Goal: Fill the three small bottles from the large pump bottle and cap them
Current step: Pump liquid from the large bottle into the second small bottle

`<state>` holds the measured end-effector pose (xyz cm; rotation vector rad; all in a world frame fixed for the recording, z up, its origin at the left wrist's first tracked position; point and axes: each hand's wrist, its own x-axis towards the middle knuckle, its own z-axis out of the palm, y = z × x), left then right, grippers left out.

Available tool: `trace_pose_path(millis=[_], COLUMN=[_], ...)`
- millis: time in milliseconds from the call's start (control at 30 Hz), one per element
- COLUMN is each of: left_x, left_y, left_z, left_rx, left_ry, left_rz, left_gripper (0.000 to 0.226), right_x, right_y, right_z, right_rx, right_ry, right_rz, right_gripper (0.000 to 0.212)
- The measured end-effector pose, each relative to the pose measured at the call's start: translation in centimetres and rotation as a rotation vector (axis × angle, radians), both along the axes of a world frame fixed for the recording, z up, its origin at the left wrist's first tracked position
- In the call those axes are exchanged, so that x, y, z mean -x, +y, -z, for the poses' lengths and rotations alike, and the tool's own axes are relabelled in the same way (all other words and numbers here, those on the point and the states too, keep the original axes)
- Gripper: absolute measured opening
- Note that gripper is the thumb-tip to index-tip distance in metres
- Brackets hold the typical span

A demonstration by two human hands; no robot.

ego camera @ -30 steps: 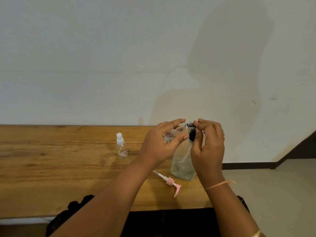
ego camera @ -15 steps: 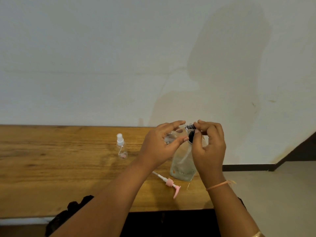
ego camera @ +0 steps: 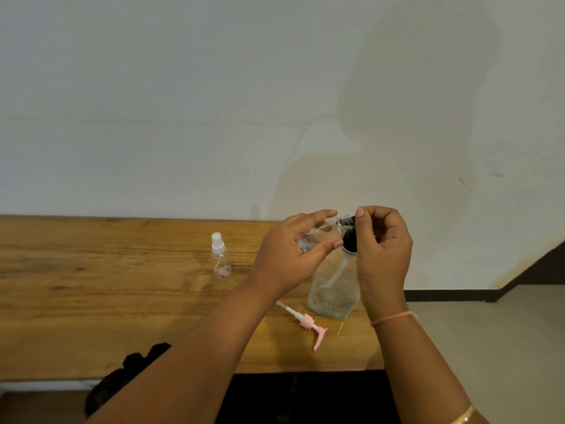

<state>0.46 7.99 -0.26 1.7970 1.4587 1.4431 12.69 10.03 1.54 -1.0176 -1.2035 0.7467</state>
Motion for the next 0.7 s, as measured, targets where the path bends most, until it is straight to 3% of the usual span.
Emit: trace_pose_path(millis=[200, 700], left_x=[-0.1, 0.1], left_y=[-0.1, -0.2], left_z=[-0.2, -0.2], left_rx=[-0.037, 0.007], left_ry=[0.003, 0.007], left_rz=[-0.013, 0.012], left_gripper=[0.043, 0.044], right_x=[-0.2, 0.1], right_y=[-0.1, 0.0], right_z=[-0.8, 1.0], right_rx=[0.067, -0.035], right_ry=[0.184, 0.076], right_rz=[-0.068, 0.000], right_gripper=[0.012, 0.010])
